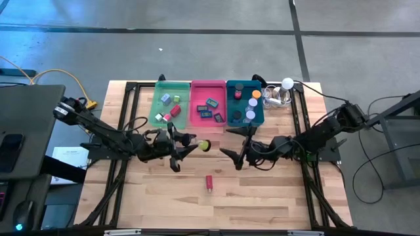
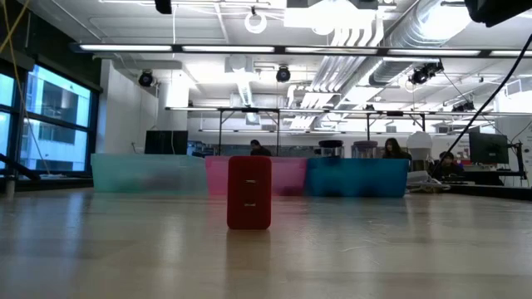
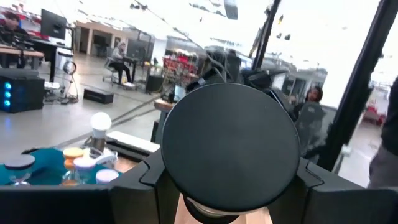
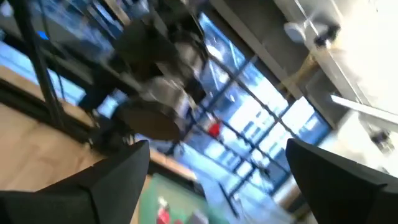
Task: Pick & Place Office items
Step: Put the yellow black hourglass into the blue bin
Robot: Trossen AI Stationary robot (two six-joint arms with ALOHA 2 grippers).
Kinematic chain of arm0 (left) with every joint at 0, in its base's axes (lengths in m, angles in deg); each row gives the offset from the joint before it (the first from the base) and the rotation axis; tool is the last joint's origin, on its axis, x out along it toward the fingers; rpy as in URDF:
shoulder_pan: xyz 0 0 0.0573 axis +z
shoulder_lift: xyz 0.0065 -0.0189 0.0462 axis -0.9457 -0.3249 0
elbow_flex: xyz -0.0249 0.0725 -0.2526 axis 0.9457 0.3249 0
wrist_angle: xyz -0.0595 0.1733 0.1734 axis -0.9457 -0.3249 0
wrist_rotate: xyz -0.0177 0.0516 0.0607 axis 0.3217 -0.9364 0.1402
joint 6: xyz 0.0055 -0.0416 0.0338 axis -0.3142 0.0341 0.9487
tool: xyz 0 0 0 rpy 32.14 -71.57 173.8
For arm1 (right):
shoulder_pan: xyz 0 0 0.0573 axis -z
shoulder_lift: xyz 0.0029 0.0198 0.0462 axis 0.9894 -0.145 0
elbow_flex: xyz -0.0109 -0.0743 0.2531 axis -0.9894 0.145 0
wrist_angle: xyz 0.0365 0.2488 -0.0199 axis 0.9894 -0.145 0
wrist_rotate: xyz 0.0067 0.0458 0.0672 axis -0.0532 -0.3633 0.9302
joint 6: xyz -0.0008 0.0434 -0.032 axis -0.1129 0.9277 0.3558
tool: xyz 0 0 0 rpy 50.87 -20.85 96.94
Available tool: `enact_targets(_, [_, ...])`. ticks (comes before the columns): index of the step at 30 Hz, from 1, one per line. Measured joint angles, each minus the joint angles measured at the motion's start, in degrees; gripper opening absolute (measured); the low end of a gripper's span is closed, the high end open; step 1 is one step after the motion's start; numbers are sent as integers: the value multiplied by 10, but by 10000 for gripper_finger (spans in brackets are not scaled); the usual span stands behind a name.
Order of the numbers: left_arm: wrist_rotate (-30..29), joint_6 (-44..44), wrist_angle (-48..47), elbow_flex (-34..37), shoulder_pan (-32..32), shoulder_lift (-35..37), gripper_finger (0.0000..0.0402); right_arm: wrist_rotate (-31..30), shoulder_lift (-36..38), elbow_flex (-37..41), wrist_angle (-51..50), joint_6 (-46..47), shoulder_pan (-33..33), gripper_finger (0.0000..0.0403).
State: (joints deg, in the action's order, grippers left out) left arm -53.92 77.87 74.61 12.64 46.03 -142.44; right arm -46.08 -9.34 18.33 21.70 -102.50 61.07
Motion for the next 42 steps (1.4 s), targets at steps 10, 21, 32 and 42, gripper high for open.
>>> enact_targets(10, [25, -2, 60, 0, 34, 0, 171, 137, 0, -6, 9, -62, 38, 365])
enact_targets(21, [86, -28, 118, 0, 81, -18, 171, 138, -5, -41, -19, -67, 60, 365])
enact_targets(32, [94, -25, 141, 0, 87, -25, 172, 116, -98, -79, 52, -135, 61, 364])
enact_targets(42, [98, -25, 131, -1, 84, -29, 172, 7, -150, -150, 82, -170, 60, 364])
